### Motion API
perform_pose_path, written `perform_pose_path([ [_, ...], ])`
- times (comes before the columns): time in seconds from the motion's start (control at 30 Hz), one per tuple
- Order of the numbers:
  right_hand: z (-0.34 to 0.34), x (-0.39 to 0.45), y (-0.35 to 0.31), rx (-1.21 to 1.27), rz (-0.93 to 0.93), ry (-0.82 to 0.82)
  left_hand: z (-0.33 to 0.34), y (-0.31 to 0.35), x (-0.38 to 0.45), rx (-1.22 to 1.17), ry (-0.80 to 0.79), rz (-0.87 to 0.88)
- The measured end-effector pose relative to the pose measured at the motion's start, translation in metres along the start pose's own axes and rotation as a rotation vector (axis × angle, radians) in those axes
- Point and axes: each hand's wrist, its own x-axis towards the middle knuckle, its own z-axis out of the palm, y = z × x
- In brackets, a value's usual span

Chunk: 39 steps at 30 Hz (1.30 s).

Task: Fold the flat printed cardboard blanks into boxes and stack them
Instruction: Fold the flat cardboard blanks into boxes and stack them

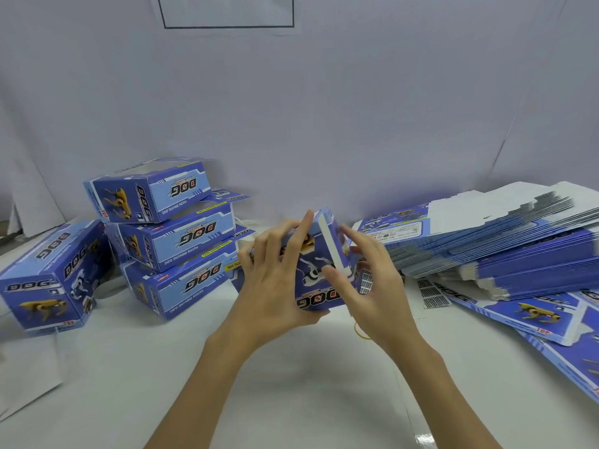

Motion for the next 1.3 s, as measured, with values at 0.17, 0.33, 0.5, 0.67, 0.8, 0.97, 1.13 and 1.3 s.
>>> perform_pose_path([
  [0.17,0.001,-0.001,0.006,0.110,0.106,-0.002,-0.003,-0.002,0.000,0.020,-0.047,0.017],
  [0.33,0.019,-0.009,0.009,-0.103,0.066,-0.095,0.000,0.005,-0.002,0.149,-0.031,0.049],
  [0.5,0.016,-0.008,0.016,-0.256,0.082,0.019,0.005,0.009,-0.001,0.209,-0.078,0.036],
  [0.67,0.011,-0.004,0.010,-0.121,0.041,0.181,0.007,0.005,-0.001,0.132,-0.078,0.042],
  [0.8,-0.007,0.005,-0.002,0.249,0.122,0.245,0.003,0.002,-0.001,-0.024,-0.049,0.029],
  [0.97,-0.018,0.008,-0.007,0.637,0.348,0.126,-0.007,-0.003,0.002,-0.275,0.071,-0.021],
  [1.13,-0.007,0.006,-0.007,0.687,0.386,-0.006,-0.018,-0.003,0.003,-0.792,0.098,-0.209],
  [1.3,0.009,0.000,-0.003,0.541,0.411,-0.242,-0.028,-0.004,0.006,-1.216,0.007,-0.431],
])
